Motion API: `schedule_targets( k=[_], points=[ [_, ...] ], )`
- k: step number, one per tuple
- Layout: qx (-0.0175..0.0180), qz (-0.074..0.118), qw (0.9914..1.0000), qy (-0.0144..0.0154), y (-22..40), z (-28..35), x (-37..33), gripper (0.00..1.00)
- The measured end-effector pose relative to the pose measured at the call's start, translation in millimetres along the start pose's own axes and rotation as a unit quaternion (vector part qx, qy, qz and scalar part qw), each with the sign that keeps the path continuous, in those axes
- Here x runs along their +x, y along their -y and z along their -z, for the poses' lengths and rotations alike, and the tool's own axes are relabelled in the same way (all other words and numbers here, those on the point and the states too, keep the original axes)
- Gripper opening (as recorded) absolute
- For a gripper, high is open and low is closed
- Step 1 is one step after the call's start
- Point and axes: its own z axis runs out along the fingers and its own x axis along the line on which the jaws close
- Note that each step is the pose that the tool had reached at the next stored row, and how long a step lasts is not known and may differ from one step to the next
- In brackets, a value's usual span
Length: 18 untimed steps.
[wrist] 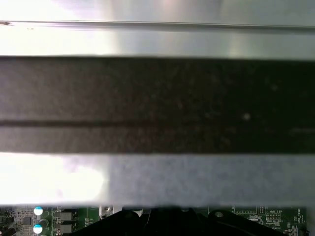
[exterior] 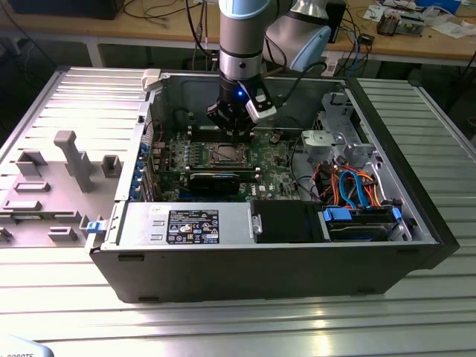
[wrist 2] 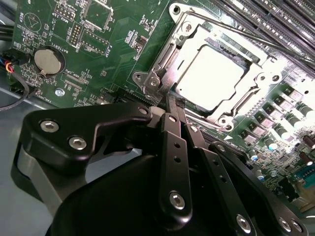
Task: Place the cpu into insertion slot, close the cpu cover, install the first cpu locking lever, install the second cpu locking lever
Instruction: 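Install the second cpu locking lever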
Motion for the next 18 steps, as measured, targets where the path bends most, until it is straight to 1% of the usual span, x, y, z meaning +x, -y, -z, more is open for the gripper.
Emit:
schedule_targets(
  k=[4, 6, 11, 13, 18],
  points=[
    [0.0001, 0.0, 1.0, -0.0001, 0.1, 0.4, 0.1, 0.11],
    [0.0, 0.0, 1.0, 0.0, 0.0, 2.8, 0.0, 0.11],
    [0.0, 0.0, 1.0, 0.0, -0.4, 15.1, -0.3, 0.11],
    [0.0003, 0.0, 1.0, 0.0, -0.5, 21.7, -0.4, 0.11],
    [0.0004, 0.0, 1.0, 0.0, 0.9, 22.7, -0.4, 0.11]
  ],
)
